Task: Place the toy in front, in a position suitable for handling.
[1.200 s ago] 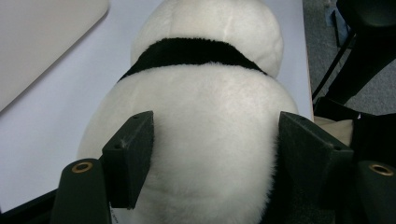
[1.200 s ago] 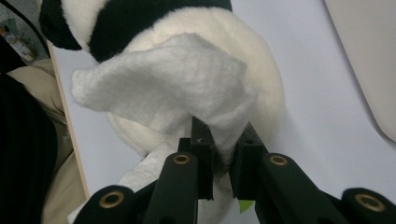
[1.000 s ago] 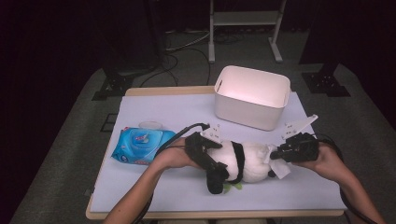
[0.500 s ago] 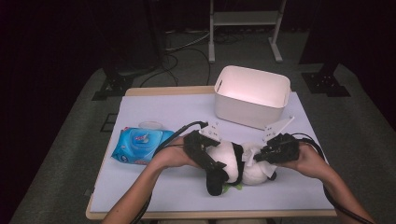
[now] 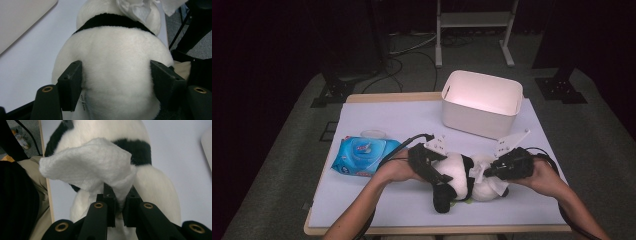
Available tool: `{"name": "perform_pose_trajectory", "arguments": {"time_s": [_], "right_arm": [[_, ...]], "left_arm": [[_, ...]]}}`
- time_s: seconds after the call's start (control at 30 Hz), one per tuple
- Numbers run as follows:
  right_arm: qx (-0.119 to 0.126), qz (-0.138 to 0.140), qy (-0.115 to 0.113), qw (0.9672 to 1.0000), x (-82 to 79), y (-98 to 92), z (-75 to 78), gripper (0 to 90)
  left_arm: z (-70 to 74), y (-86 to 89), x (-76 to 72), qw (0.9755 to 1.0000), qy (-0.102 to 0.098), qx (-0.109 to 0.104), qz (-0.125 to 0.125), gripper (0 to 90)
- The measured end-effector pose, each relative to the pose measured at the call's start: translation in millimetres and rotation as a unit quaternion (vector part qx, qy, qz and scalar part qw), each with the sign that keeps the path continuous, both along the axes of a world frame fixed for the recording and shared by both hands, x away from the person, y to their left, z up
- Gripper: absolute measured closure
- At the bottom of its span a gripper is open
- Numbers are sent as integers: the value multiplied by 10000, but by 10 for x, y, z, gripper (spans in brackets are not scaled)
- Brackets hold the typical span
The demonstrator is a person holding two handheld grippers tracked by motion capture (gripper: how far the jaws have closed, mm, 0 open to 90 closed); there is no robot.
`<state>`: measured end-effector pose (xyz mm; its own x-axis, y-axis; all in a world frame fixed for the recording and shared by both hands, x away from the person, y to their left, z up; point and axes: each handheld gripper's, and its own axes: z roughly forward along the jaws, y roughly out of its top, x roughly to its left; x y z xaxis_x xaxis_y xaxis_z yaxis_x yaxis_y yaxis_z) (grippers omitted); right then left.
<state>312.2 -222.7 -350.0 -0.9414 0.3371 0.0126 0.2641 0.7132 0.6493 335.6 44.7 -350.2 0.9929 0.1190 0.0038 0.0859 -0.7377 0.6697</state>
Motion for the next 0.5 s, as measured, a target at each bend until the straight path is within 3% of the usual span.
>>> {"name": "perform_pose_trajectory", "arguments": {"time_s": [0.27, 0.5], "right_arm": [[-117, 326, -119, 9993, 43, 329, 76, 820], [-207, 203, -172, 9994, 14, 200, 109, 819]], "left_arm": [[18, 32, 25, 10000, -65, -19, -60, 327], [-12, 103, 14, 9999, -42, -82, -130, 329]]}}
